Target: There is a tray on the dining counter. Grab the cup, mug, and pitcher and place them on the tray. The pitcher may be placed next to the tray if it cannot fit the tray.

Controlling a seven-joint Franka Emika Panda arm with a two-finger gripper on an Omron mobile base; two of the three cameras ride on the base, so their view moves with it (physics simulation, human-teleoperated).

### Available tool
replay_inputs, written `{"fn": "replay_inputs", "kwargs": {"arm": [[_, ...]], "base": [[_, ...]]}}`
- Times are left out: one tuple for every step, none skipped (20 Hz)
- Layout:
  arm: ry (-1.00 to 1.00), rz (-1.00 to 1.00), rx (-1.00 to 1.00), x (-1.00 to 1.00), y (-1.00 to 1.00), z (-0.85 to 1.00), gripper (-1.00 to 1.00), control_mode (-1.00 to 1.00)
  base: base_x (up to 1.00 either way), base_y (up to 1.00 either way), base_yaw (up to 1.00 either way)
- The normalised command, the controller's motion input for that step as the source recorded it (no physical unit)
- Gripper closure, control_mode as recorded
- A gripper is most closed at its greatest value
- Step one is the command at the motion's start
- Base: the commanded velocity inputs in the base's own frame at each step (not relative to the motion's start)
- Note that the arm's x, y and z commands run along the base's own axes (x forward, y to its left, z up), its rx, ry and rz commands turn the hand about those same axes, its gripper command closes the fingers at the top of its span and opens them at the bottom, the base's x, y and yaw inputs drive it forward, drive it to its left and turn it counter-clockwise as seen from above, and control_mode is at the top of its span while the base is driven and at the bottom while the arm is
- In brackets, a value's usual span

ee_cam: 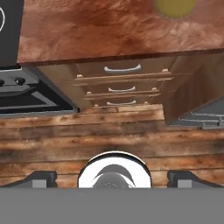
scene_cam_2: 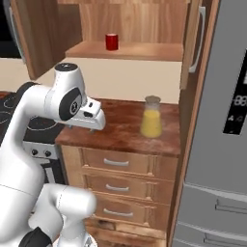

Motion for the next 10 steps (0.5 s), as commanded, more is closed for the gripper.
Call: {"fn": "replay_inputs", "kwargs": {"arm": [[0.00, 0.00, 0.00, 0.00, 0.00, 0.00, -1.00, 1.00], [0.00, 0.00, 0.00, 0.00, 0.00, 0.00, -1.00, 1.00], [0.00, 0.00, 0.00, 0.00, 0.00, 0.00, -1.00, 1.00], [0.00, 0.00, 0.00, 0.00, 0.00, 0.00, -1.00, 1.00], [0.00, 0.00, 0.00, 0.00, 0.00, 0.00, -1.00, 1.00], [0.00, 0.00, 0.00, 0.00, 0.00, 0.00, -1.00, 1.00], [0.00, 0.00, 0.00, 0.00, 0.00, 0.00, -1.00, 1.00], [0.00, 0.00, 0.00, 0.00, 0.00, 0.00, -1.00, 1.00], [0.00, 0.00, 0.00, 0.00, 0.00, 0.00, -1.00, 1.00], [0.00, 0.00, 0.00, 0.00, 0.00, 0.00, -1.00, 1.00]], "base": [[0.81, 0.00, 0.18], [0.78, 0.00, 0.18], [0.72, -0.04, 0.20], [0.73, -0.07, 0.19], [0.76, -0.16, 0.19], [0.74, -0.17, 0.20], [0.71, -0.14, 0.20], [0.68, -0.12, 0.20], [0.63, -0.15, 0.20], [0.57, -0.22, 0.20]]}}
